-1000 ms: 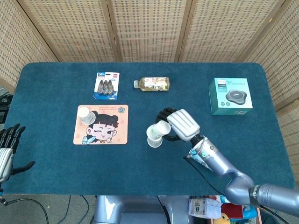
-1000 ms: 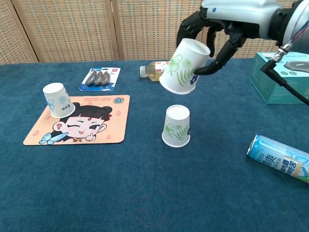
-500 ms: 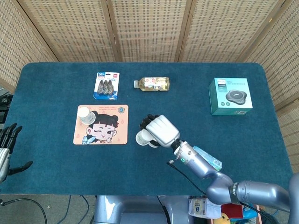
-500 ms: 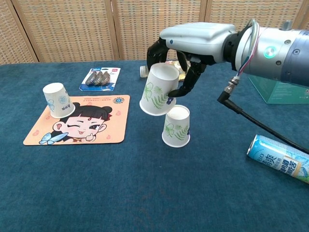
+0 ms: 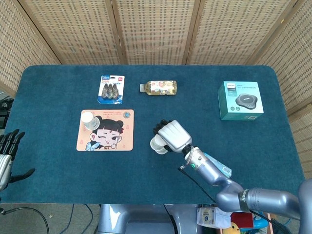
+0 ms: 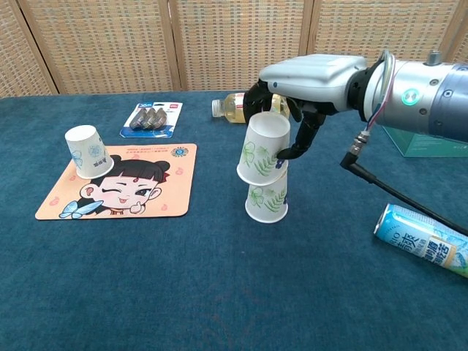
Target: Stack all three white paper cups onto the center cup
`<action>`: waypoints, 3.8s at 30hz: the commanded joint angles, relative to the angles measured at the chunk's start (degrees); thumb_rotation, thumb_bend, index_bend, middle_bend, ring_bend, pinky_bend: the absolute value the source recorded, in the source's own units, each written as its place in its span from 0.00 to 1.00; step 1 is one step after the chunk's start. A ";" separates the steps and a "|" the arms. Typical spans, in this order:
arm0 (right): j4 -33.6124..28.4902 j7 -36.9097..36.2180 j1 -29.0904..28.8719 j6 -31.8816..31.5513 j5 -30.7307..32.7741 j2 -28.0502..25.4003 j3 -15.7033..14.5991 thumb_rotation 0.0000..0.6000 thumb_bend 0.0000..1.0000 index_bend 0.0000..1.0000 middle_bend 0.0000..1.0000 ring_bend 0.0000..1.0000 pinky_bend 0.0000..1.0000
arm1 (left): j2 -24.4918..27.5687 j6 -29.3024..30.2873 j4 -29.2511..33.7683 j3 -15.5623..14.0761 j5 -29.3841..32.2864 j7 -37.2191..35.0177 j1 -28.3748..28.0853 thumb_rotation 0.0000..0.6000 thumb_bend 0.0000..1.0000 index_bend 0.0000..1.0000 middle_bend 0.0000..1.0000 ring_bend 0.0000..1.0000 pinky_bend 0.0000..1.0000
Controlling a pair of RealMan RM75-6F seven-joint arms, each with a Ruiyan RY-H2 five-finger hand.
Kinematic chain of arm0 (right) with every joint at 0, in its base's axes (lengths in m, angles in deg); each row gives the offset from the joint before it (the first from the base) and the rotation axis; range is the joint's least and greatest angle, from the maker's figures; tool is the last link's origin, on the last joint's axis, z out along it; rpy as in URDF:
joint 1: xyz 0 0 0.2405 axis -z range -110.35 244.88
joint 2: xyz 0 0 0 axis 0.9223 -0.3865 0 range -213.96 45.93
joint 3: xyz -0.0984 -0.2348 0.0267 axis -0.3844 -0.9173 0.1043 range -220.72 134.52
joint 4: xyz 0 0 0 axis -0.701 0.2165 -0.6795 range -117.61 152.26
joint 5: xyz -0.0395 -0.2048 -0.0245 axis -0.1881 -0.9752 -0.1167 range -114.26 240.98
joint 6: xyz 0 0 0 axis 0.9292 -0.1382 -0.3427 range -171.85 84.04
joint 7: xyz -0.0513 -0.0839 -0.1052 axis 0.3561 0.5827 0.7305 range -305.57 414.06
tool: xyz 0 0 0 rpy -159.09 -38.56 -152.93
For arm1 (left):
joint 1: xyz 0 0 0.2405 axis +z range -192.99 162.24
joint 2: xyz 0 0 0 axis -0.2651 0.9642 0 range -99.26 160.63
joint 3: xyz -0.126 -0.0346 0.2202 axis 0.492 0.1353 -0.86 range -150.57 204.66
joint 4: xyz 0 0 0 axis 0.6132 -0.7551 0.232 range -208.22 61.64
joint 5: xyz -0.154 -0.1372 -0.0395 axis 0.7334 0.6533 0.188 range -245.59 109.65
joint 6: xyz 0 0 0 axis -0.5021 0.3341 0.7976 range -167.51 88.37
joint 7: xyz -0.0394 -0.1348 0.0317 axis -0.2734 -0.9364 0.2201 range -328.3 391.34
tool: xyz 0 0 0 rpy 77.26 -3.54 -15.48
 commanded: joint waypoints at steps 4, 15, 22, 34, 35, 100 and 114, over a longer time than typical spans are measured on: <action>0.47 -0.13 -0.06 -0.74 0.37 0.28 -0.19 1.00 0.50 0.47 0.43 0.32 0.54 | 0.02 -0.06 -0.02 -0.05 -0.01 -0.10 -0.04 1.00 0.11 0.00 0.00 0.00 0.00; -2.32 2.37 -1.20 1.92 5.67 -1.97 -1.51 1.00 0.06 0.02 0.00 0.00 0.06 | 0.10 -0.03 0.01 -0.04 0.08 -0.23 -0.07 1.00 0.11 0.00 0.00 0.00 0.00; -5.07 3.30 -0.85 -0.47 5.34 -3.46 -1.92 1.00 0.05 0.01 0.00 0.00 0.01 | 0.05 -0.21 -0.03 -0.04 0.16 -0.22 -0.20 1.00 0.11 0.00 0.00 0.00 0.00; -6.32 -6.68 13.51 -19.77 -14.00 -12.12 -9.77 1.00 0.00 0.01 0.00 0.00 0.00 | -1.06 -3.79 -1.75 3.30 2.91 -0.77 -3.99 1.00 0.12 0.00 0.00 0.00 0.00; -4.94 -9.06 15.61 -22.93 -16.73 -12.50 -10.74 1.00 0.00 0.01 0.00 0.00 0.00 | -1.51 -4.57 -2.37 4.17 3.34 -0.64 -5.04 1.00 0.12 0.00 0.00 0.00 0.00; 14.32 -29.37 37.45 -40.02 -30.56 -9.73 -11.65 1.00 0.00 0.01 0.00 0.00 0.00 | -24.78 -25.79 -27.65 11.08 8.84 -1.21 -35.75 1.00 0.14 0.45 0.52 0.45 0.41; 13.52 -29.45 38.31 -39.33 -30.89 -10.24 -10.74 1.00 0.00 0.01 0.00 0.00 0.00 | -20.59 -28.75 -5.70 12.25 3.73 8.48 -43.49 1.00 0.14 0.48 0.53 0.48 0.43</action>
